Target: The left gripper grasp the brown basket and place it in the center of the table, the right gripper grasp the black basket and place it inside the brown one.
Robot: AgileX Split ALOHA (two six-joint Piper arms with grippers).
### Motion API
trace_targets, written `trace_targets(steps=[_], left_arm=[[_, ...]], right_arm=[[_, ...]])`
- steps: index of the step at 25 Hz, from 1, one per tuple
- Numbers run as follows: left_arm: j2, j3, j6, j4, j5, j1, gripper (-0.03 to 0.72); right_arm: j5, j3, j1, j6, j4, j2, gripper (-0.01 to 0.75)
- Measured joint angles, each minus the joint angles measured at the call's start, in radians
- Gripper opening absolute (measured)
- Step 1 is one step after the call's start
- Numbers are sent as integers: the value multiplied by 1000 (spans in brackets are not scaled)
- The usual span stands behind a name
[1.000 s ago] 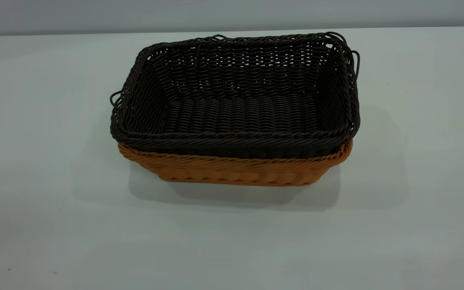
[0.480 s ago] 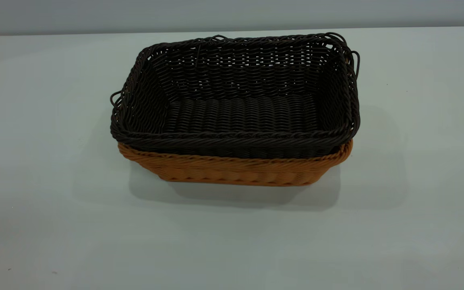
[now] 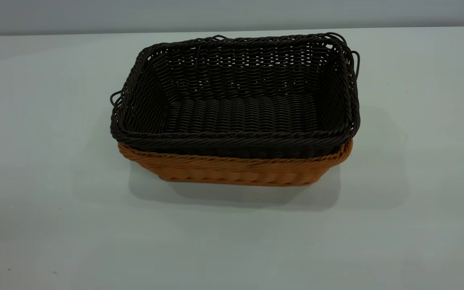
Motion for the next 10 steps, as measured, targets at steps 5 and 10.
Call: trace_targets(steps=[5, 10], left_arm=[[0, 0, 0, 0, 0, 0, 489], [0, 0, -1, 0, 0, 0, 489]], right_arm=[[-1, 0, 0, 1, 0, 0, 590], [-1, 0, 0, 1, 0, 0, 577]])
